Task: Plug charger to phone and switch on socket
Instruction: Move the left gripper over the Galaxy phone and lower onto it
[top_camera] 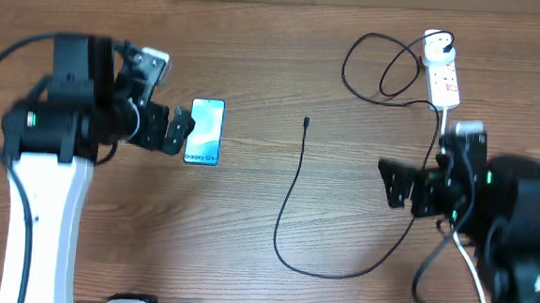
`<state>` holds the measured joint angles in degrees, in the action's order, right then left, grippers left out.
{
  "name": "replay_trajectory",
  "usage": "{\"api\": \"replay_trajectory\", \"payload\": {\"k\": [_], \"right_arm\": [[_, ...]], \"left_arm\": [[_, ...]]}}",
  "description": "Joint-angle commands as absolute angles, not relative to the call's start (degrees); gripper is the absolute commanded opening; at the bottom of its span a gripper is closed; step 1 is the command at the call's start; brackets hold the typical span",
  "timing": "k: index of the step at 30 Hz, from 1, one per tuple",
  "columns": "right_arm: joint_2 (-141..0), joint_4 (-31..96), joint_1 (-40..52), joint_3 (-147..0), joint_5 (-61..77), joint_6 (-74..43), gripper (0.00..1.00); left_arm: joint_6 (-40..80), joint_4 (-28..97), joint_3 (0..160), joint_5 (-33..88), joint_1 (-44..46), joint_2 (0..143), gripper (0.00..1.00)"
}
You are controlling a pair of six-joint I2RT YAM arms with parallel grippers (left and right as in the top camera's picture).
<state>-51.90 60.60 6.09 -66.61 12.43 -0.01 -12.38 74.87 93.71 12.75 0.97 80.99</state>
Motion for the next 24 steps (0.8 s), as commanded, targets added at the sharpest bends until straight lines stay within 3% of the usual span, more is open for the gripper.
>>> {"api": "replay_trajectory", "payload": {"k": [1, 6, 14, 15, 20, 24], "right_arm": [[-60.51, 66.92, 6.42, -77.23, 12.99, -0.19, 1.00], [-72.90, 78.24, 6.42, -90.26, 13.13, -0.16, 1.00], [-81.01, 78.87, 6.42, -91.79, 17.52, -1.69, 1.00], [-81.38, 79.00, 6.42, -91.79, 17.52, -1.69, 1.00], [-82.32, 78.70, 6.42, -91.79, 17.45, -1.67, 1.00], [-82.32, 78.28, 6.42, -91.79, 17.47, -1.69, 1.00]], "left_arm": [[-13.06, 79.48, 102.59, 15.14, 0.47, 87.22, 1.00], [-11.42, 80.20, 107.37, 17.54, 0.45, 93.25, 1.00], [-8.08, 76.62, 107.35, 23.42, 0.73, 99.07, 1.00], [-8.05, 76.51, 107.35, 23.09, 1.02, 99.85, 0.95], [5.21, 76.93, 107.35, 6.76, 4.40, 105.60, 0.89], [8.71, 76.01, 107.35, 4.16, 7.64, 110.80, 0.86]]}}
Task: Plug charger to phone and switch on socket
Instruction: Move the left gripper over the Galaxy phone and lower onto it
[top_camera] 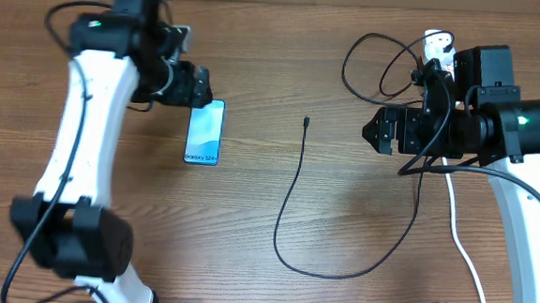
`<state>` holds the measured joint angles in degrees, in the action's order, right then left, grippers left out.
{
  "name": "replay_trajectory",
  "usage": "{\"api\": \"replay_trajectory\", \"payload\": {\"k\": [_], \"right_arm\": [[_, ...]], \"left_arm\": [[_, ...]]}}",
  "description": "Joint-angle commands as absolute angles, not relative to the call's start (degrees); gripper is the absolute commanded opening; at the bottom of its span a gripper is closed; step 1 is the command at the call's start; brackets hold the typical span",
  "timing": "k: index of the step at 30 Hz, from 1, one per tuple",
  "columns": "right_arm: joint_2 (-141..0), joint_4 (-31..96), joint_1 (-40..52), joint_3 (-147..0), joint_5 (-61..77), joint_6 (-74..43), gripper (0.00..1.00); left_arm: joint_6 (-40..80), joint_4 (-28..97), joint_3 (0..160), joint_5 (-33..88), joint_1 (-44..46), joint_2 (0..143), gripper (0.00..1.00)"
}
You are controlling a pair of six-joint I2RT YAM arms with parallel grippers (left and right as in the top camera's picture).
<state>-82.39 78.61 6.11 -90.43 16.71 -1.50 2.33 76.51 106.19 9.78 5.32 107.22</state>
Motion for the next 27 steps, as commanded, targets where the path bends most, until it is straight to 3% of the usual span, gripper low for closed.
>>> {"api": "replay_trajectory", "payload": {"k": [1, 12, 27], "right_arm": [[-82.32, 78.30, 6.42, -91.79, 17.47, -1.69, 1.00], [-82.32, 78.32, 6.42, -91.79, 17.45, -1.69, 1.00], [-82.32, 77.87, 6.42, -91.79, 16.60, -1.69, 1.00]], "left_arm": [[9.45, 75.50, 107.35, 3.53, 8.27, 112.25, 0.86], [9.82, 74.30, 107.35, -1.52, 9.37, 124.55, 0.81], [10.26, 67.90, 105.21, -0.36, 9.41, 125.95, 0.82]]}}
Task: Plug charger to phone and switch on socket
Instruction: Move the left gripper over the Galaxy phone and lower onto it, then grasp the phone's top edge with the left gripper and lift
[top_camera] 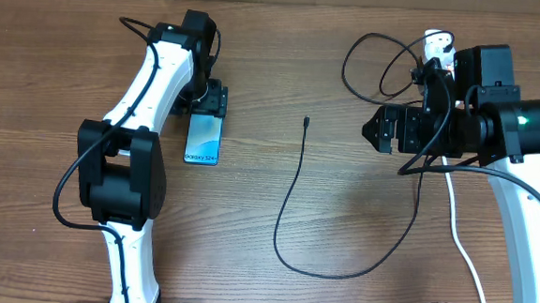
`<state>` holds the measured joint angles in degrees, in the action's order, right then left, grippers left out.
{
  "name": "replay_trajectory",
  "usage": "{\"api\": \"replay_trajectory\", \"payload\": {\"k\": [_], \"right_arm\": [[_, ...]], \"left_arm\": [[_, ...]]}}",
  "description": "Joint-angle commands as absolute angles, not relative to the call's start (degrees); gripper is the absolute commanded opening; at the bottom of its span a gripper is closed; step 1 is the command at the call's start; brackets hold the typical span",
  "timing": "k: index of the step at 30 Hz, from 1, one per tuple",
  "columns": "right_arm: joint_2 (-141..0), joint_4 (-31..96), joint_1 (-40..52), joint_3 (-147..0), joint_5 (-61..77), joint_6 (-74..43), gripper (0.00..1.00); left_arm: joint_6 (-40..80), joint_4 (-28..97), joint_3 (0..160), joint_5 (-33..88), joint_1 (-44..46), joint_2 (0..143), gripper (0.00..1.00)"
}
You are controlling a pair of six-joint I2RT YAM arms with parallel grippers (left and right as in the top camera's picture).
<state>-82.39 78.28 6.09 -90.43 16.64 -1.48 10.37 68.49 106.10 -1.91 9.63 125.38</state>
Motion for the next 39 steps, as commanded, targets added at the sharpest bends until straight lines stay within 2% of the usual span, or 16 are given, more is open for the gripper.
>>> {"api": "replay_trajectory", "payload": {"k": [1, 18, 31, 39], "right_arm": [[-82.32, 77.87, 6.42, -91.77, 16.60, -1.69, 1.00], [-82.32, 77.23, 6.42, -91.77, 16.60, -1.67, 1.00], [-82.32, 76.82, 6.42, -91.77, 16.60, -1.69, 1.00], [-82.32, 76.77, 6.42, -91.77, 16.60, -1.69, 1.00]], "left_arm": [[10.28, 67.42, 104.73, -0.36, 9.45, 125.95, 0.82], [8.51, 58.00, 95.57, -0.38, 9.54, 125.99, 0.82], [7.27, 56.18, 92.84, -0.40, 9.85, 125.99, 0.84], [7.31, 54.39, 89.52, -0.43, 9.89, 125.99, 0.76]]}}
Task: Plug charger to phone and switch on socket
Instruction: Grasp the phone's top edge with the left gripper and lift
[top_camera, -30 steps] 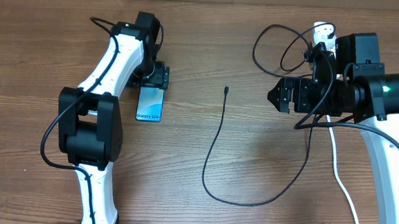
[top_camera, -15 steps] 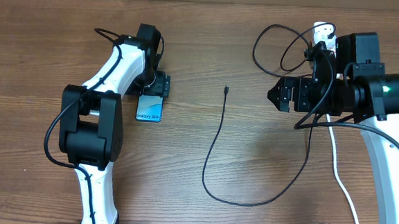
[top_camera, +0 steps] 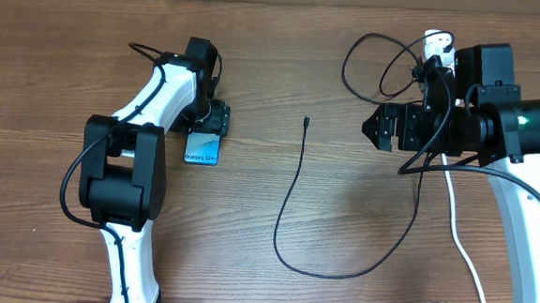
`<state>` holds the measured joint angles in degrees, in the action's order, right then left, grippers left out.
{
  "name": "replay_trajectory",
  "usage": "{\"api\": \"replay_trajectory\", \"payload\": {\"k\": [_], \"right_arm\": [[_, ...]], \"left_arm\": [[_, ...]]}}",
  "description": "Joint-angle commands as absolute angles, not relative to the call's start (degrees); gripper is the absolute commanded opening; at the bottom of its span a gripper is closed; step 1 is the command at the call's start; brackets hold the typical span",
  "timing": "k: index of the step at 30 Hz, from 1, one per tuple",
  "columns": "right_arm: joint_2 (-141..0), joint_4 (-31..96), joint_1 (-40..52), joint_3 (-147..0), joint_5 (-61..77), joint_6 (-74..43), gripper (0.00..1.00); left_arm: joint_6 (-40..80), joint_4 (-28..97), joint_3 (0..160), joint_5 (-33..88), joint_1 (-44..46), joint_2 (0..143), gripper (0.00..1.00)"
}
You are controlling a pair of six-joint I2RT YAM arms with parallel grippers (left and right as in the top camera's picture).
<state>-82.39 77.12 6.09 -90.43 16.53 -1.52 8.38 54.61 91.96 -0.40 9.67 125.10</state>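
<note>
The phone (top_camera: 202, 149) lies face up on the table at the left, its screen lit blue. My left gripper (top_camera: 212, 120) sits low over the phone's far end and hides that half; its fingers are out of sight under the wrist. The black charger cable (top_camera: 293, 186) lies loose mid-table, its free plug tip (top_camera: 307, 122) pointing away from me. It loops round toward the white socket strip (top_camera: 444, 84) at the far right. My right gripper (top_camera: 377, 128) hangs open left of the strip, holding nothing.
A coil of black cable (top_camera: 378, 69) lies left of the socket strip. A white lead (top_camera: 461, 248) runs from the strip toward the table's near edge. The left arm (top_camera: 152, 88) arches over the table's left part.
My left gripper has shifted a little nearer along the phone and now covers more of its far half. The phone, the cable and the right arm are where they were.
Both arms began low near the front, the left gripper beside the phone. Then the left was above the phone's far-left corner and the right had risen beside the socket strip. The left then reached the phone's far end, and now sits further over it.
</note>
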Motion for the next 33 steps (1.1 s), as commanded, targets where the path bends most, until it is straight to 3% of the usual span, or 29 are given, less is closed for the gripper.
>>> {"api": "replay_trajectory", "payload": {"k": [1, 6, 19, 33], "right_arm": [[-82.32, 76.75, 6.42, -91.77, 16.60, -1.69, 1.00], [-82.32, 76.60, 6.42, -91.77, 16.60, -1.69, 1.00], [-82.32, 76.34, 6.42, -91.77, 16.62, -1.69, 1.00], [-82.32, 76.34, 6.42, -91.77, 16.62, -1.69, 1.00]], "left_arm": [[7.31, 54.35, 89.45, -0.49, 9.89, 125.99, 0.74], [7.31, 54.06, 89.45, -0.58, 9.89, 125.99, 0.66], [7.49, 57.98, 92.90, -0.51, 9.89, 125.99, 0.61], [13.04, 71.79, 106.63, 2.02, 9.87, 125.99, 0.61]]}}
